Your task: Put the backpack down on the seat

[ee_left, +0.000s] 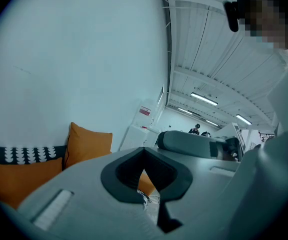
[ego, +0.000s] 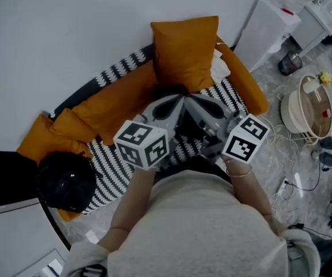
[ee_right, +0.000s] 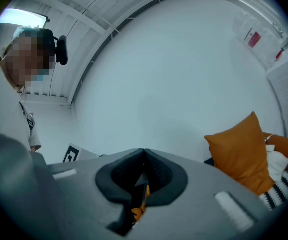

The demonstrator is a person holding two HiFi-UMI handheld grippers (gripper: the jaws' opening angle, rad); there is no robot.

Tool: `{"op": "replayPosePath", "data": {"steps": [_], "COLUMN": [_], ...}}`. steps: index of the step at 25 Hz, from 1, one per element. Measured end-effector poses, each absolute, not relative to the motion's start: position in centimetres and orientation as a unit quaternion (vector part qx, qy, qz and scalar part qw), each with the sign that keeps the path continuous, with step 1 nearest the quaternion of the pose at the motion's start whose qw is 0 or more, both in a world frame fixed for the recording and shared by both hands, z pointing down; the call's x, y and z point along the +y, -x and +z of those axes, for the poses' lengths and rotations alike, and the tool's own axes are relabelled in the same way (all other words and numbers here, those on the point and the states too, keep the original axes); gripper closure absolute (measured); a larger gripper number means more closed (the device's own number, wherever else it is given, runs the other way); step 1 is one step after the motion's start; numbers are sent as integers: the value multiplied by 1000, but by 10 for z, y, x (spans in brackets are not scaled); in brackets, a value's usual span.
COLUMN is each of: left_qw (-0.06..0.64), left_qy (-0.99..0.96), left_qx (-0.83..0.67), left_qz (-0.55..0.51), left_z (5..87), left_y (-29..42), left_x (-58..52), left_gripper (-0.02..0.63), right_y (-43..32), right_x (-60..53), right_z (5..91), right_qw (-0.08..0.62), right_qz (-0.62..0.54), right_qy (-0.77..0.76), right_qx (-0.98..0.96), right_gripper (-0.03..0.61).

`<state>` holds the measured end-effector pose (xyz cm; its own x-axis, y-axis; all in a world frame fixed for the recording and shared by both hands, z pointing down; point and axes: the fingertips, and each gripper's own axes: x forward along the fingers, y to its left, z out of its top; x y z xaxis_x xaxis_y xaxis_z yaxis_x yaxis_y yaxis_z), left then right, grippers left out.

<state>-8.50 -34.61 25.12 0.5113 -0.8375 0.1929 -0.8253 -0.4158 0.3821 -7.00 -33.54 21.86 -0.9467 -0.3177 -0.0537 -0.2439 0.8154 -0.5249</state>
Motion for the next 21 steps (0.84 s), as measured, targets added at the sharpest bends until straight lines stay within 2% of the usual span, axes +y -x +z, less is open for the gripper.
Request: {"op": "replayPosePath", "data": {"steps": [21], "left_qw": [214], "left_qy": [-844], "left_qx": [-492], "left_qz": [-19], "left_z": [247], "left_y": [86], "left_x": [-340], "left_gripper": [607], "right_y": [65], "right_x": [-332], "right_z": [219], "right_qw": [70], "right_qz": [-266], "right_qy": [145], "right_qx": [950], "right_gripper": [575]}}
